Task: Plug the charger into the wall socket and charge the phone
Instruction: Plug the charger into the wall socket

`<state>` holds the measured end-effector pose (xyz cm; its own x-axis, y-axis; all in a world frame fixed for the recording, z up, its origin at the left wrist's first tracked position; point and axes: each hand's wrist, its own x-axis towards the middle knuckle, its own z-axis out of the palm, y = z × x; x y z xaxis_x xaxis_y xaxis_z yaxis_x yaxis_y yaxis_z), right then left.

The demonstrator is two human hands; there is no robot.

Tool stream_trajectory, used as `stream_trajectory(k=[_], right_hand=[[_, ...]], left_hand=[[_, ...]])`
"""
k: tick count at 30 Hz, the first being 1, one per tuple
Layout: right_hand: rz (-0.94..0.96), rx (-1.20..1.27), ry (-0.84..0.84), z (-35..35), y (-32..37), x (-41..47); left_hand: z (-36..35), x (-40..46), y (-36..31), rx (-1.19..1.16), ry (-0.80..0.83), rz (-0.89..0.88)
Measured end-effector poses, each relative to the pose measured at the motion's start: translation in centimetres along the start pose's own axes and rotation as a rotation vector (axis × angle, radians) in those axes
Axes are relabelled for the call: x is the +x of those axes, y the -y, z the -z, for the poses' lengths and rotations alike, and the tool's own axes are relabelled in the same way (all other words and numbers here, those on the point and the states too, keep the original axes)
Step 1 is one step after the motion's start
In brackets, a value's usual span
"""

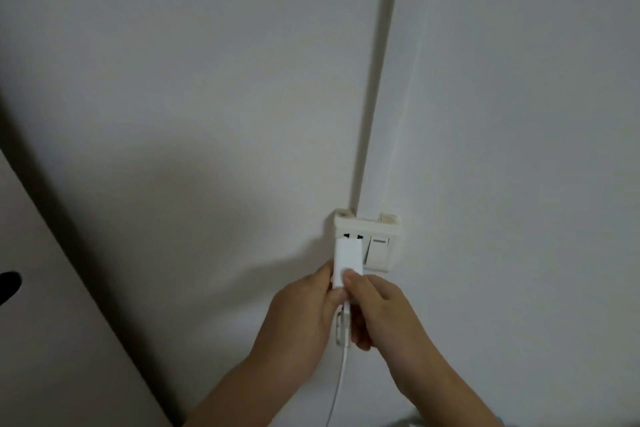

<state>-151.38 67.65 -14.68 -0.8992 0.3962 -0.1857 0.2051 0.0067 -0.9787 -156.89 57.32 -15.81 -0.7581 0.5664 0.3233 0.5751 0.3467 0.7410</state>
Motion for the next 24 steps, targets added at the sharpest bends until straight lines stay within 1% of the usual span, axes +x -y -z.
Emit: stream_trajectory(k=[6, 11, 16, 24], right_hand=[[0.025, 0.006, 0.008, 0.3, 0.7, -0.4], [0.022, -0.037, -0.008, 0.2, 0.7, -0.4], [0.032, -0.107, 0.023, 0.7, 1.0, -0.3], [0.056, -0.111, 0.028, 1.2, 0.7, -0.1]], left_hand=[[0.3, 0.8, 0.1, 0.055, -0.004, -0.071], [0.1, 0.6, 0.4, 0.047, -0.014, -0.072], [0.1, 0.8, 0.2, 0.057, -0.023, -0.075], [0.0, 0.7, -0.2, 0.080, -0.041, -0.089]])
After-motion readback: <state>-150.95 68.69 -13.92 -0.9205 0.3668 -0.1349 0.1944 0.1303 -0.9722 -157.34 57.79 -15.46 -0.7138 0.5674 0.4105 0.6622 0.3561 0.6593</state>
